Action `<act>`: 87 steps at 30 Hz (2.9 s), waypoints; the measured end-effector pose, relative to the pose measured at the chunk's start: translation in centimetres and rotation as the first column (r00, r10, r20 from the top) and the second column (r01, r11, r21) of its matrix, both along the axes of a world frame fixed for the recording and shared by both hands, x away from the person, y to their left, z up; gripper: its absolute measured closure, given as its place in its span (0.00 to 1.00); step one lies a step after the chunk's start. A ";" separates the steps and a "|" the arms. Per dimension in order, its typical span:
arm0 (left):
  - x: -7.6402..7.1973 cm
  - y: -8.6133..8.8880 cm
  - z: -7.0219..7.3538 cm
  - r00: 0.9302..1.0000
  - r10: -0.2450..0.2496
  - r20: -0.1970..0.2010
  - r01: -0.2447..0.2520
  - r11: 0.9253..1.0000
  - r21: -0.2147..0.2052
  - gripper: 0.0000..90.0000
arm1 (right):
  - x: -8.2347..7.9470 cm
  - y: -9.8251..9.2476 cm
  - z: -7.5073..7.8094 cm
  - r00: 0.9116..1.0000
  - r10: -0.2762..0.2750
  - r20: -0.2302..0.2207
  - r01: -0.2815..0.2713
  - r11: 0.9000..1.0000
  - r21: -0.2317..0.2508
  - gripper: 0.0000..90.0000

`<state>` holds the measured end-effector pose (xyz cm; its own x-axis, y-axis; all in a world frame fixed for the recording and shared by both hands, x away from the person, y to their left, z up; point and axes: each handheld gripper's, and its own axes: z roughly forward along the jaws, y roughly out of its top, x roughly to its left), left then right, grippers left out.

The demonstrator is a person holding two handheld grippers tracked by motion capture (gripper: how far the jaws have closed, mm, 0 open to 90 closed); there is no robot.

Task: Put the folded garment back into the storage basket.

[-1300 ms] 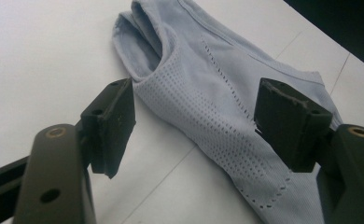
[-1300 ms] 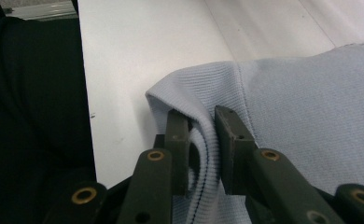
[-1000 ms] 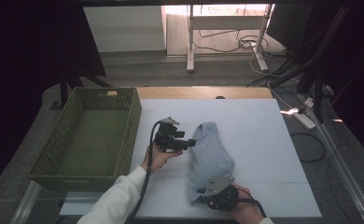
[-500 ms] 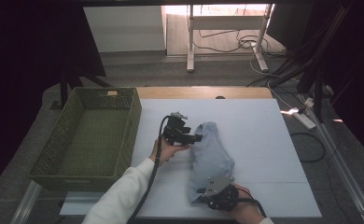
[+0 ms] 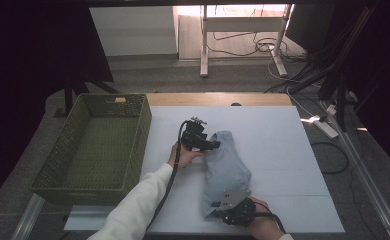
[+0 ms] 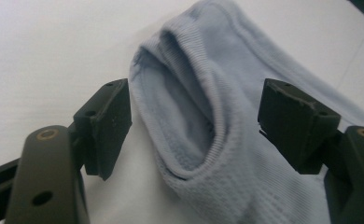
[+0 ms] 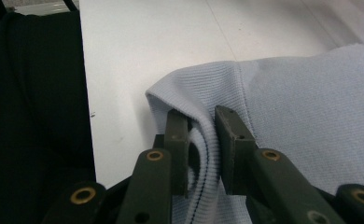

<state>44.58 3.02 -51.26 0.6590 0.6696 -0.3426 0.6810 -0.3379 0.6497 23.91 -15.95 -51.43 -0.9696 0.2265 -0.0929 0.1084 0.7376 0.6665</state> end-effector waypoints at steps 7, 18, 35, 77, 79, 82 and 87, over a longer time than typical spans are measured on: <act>0.8 -0.4 -0.7 0.999 -0.004 -0.040 0.003 1.000 -0.018 0.28 | 0.0 0.0 0.0 1.000 -0.001 -0.003 0.001 1.000 0.000 0.84; 0.8 -1.0 -1.4 0.996 -0.023 -0.083 0.023 1.000 -0.008 0.27 | 0.1 0.0 0.0 1.000 -0.003 -0.004 0.003 1.000 0.001 0.84; 0.6 -1.4 -1.6 0.992 -0.068 -0.105 0.064 0.997 -0.042 0.37 | 0.2 0.0 0.0 1.000 -0.001 -0.006 0.001 1.000 0.001 0.84; -1.0 0.1 0.7 0.997 -0.068 0.047 0.072 0.993 -0.096 0.93 | 0.3 0.1 0.3 1.000 -0.008 -0.014 0.009 0.999 0.036 0.84; -1.1 0.5 0.9 0.997 -0.061 0.051 0.066 0.993 -0.099 0.93 | 0.3 0.2 0.4 1.000 -0.011 -0.018 0.012 0.998 0.058 0.84; -1.2 1.1 1.4 0.997 -0.051 0.063 0.057 0.993 -0.106 0.93 | 0.3 0.3 0.8 1.000 -0.013 -0.007 0.014 0.997 0.081 0.85; -1.4 1.6 1.9 0.996 -0.045 0.077 0.054 0.992 -0.116 0.93 | 0.3 0.6 1.2 1.000 -0.011 0.007 0.011 0.994 0.105 0.85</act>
<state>43.16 4.62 -49.33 0.7167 0.5933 -0.3665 0.6141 -0.2878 0.7349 24.17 -15.37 -50.26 -0.9663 0.2460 -0.0759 0.1105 0.6625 0.7409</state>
